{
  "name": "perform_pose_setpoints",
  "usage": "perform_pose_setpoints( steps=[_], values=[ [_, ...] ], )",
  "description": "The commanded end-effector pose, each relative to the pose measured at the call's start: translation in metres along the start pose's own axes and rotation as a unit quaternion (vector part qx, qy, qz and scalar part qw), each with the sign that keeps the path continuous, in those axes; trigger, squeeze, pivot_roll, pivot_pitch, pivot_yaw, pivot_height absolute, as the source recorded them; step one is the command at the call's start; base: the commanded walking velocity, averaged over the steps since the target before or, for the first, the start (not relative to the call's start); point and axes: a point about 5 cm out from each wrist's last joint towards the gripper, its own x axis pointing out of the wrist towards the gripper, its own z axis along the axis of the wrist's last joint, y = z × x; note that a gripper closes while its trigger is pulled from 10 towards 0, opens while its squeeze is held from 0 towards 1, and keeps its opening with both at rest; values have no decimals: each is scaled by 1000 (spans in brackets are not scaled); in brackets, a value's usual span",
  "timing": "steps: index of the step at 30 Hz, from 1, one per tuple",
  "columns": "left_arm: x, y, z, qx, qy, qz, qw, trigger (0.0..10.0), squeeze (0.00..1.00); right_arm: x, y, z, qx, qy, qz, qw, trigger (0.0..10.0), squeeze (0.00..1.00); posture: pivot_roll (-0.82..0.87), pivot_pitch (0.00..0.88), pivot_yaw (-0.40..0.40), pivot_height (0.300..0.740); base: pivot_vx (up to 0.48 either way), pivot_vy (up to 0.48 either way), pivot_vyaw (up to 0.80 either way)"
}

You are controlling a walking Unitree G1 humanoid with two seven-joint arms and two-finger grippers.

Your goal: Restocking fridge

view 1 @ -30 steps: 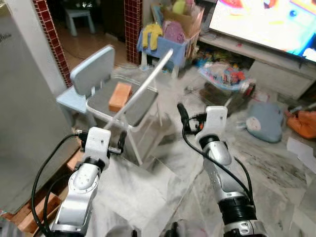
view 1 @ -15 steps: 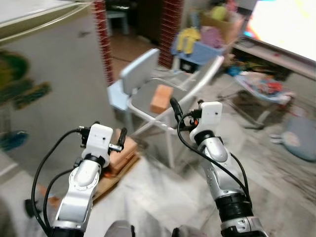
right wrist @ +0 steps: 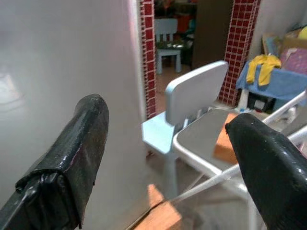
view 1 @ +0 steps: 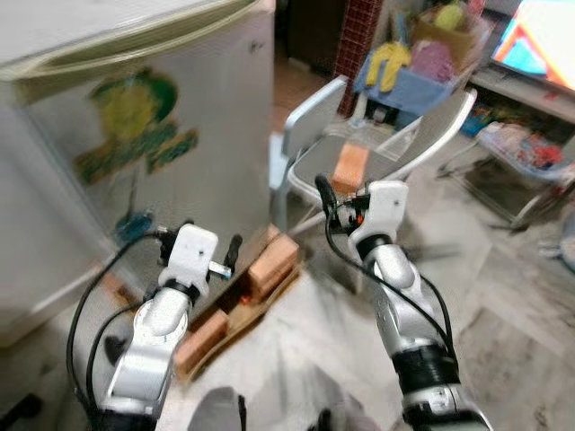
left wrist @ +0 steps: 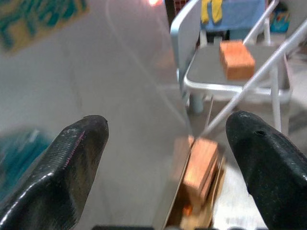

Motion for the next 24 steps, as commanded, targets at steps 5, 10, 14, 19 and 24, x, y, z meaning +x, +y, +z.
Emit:
perform_pose_setpoints(
  steps=[5, 10, 14, 19, 24],
  values=[
    [1, -6, 5, 4, -14, -12, 1000, 10000, 0, -2, -9, -5, -16, 11, -27, 999, 10000, 0, 132, 0, -36, 740, -259, 406, 0],
    [0, -3, 7, 13, -26, -5, 1000, 10000, 0, 0, -11, -7, -23, 20, -36, 999, 10000, 0, 135, 0, -33, 740, -151, 325, 0],
    [0, -1, 10, 22, -37, 5, 999, 10000, 0, 1, -13, -6, -57, 15, -56, 997, 10000, 0, 137, 0, -34, 740, 0, 0, 0],
    [0, 1, 11, 26, -40, 7, 999, 10000, 0, 1, -14, -8, -48, 13, -61, 997, 10000, 0, 138, 0, -32, 740, 0, 0, 0],
    [-1, 0, 10, 23, -45, -5, 999, 10000, 0, 0, -14, -8, -68, 14, -58, 996, 10000, 0, 136, 2, -31, 740, 0, 0, 0]
  ],
)
